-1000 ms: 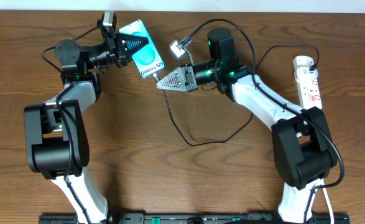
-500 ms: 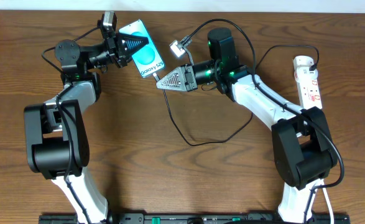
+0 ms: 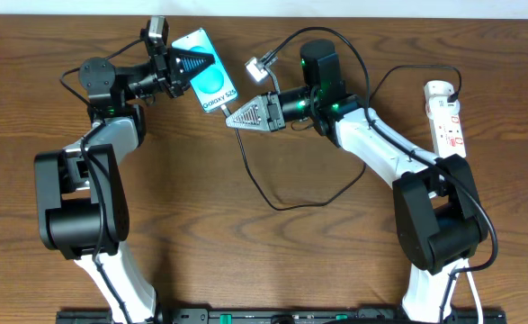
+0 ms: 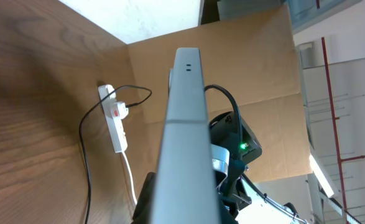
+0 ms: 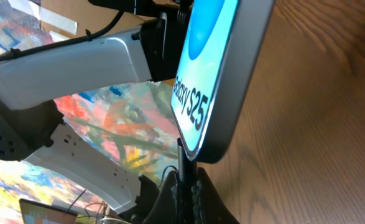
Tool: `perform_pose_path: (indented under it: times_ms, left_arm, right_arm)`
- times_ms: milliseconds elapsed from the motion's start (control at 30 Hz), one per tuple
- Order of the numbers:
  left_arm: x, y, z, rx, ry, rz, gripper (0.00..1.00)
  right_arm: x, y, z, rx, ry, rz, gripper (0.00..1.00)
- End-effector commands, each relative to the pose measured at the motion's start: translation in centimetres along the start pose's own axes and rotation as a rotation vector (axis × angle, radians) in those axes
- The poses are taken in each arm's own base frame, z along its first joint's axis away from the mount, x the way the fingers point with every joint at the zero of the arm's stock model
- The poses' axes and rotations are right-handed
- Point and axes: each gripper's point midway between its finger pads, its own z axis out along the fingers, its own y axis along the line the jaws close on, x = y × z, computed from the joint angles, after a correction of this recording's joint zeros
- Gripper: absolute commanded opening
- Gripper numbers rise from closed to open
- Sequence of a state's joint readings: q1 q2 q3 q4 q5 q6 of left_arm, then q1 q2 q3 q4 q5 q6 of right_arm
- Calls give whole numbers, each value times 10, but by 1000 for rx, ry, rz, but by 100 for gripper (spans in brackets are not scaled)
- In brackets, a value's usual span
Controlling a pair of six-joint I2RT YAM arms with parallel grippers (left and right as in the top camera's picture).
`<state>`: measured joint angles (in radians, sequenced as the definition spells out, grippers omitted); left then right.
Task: Plug charger to phone and switch on socket
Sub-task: 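Push the plug into the phone port while the left gripper holds the phone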
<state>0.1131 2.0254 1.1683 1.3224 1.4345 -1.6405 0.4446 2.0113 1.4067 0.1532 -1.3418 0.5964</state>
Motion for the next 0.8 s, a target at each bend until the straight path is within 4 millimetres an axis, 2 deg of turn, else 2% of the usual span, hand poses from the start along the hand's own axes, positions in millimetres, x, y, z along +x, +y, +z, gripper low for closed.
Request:
perform_pose_path:
  times_ms: [0,367,767]
  left_arm:
    - [4,-2,0,0,20,41,7]
    - [4,-2,0,0,20,42,7]
    - [10,-8,0,8,49,116,7]
  right_arm:
    - [0,-3,1,-1,-1,14,1]
    - [-1,-3,1,1,-2,14,1]
    - [-4,-4,-2,8,-15,46,1]
